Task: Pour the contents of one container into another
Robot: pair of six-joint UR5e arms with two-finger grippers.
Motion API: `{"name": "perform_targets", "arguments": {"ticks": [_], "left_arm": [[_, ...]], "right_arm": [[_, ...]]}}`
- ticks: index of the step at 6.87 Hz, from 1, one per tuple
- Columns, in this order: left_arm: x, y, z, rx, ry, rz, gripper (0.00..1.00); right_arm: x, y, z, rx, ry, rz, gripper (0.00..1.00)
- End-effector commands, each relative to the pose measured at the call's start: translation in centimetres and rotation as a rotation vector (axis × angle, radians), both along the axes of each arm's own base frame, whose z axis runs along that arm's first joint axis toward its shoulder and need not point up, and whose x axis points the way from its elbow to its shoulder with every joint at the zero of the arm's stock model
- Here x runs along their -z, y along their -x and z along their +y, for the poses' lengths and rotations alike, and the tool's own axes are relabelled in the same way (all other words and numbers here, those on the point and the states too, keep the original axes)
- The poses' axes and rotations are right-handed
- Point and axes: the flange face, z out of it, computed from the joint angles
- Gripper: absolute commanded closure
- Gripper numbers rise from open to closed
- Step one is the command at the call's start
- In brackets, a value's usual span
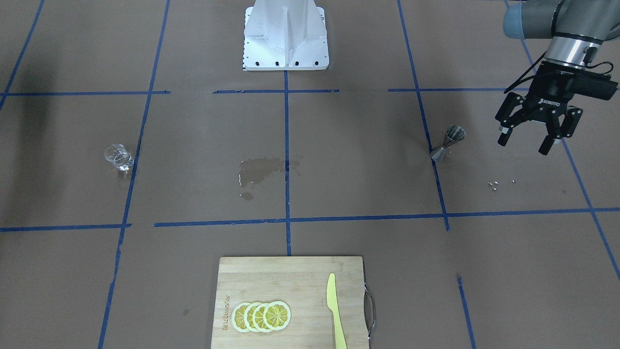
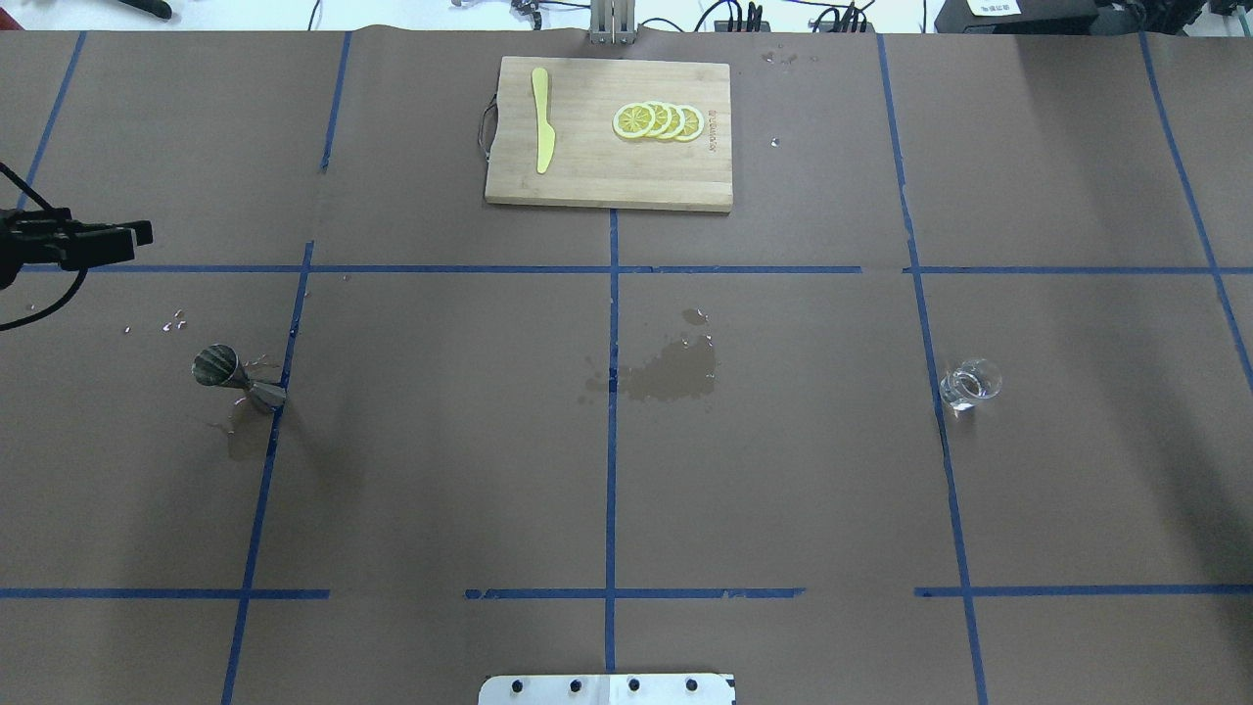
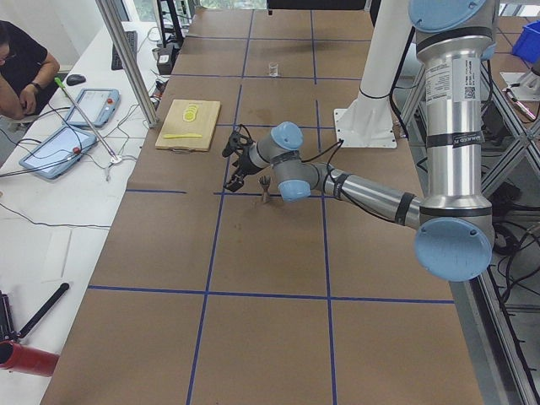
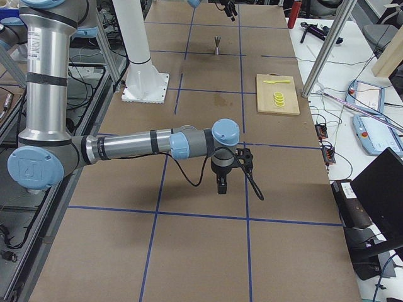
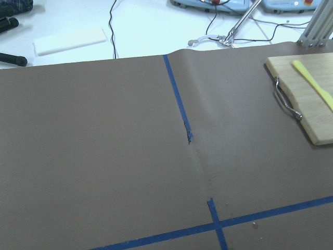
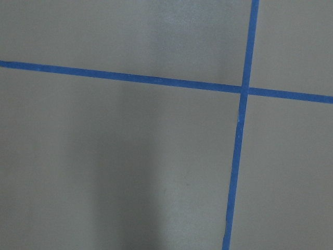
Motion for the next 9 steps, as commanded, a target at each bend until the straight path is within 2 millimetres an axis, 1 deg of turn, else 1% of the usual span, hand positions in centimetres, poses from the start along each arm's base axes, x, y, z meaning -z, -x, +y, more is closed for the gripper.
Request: {"name": "perform_targets", "arguments": {"ticks": [1,2,3,4,5,6,7,8,9], "left_arm": [[-0.8,-4.8,4.1,0.233,-0.069,-0.012,0.01],[-0.1,-5.5,5.1,0.281,-0.078,0.027,0.01],[0.0,-8.5,7.5,0.313,-0.114,0.018,0.01],[0.0,-10.9,10.0,0.311,-0.132,0.023,0.01],[-0.4,-12.2,11.8,0.323,-0.111,0.065,0.01],[-2.0,-13.5,13.1,0.376,-0.146,0.028,0.01],[-4.1,-14.3,13.5,0.404,-0.158,-0.005,0.01],[-5.0,-14.8,14.0,0.41,-0.138,0.014,0.01],[-6.1,-15.2,14.5,0.43,-0.158,-0.009,0.01]], "right_arm": [[0.2,0.0,0.0,0.0,-0.004,-0.001,0.0],[0.3,0.0,-0.1,0.0,-0.006,-0.001,0.0],[0.7,0.0,-0.4,-0.002,-0.013,0.001,0.0],[0.7,0.1,-0.5,0.0,-0.016,0.001,0.0],[0.7,0.1,-0.5,0.0,-0.014,0.001,0.0],[0.7,0.1,-0.5,-0.002,-0.015,0.001,0.0],[0.7,0.1,-0.5,0.0,-0.016,0.001,0.0],[0.7,0.0,-0.4,0.0,-0.014,0.001,0.0],[0.6,0.1,-0.4,0.0,-0.012,0.0,0.0]]}}
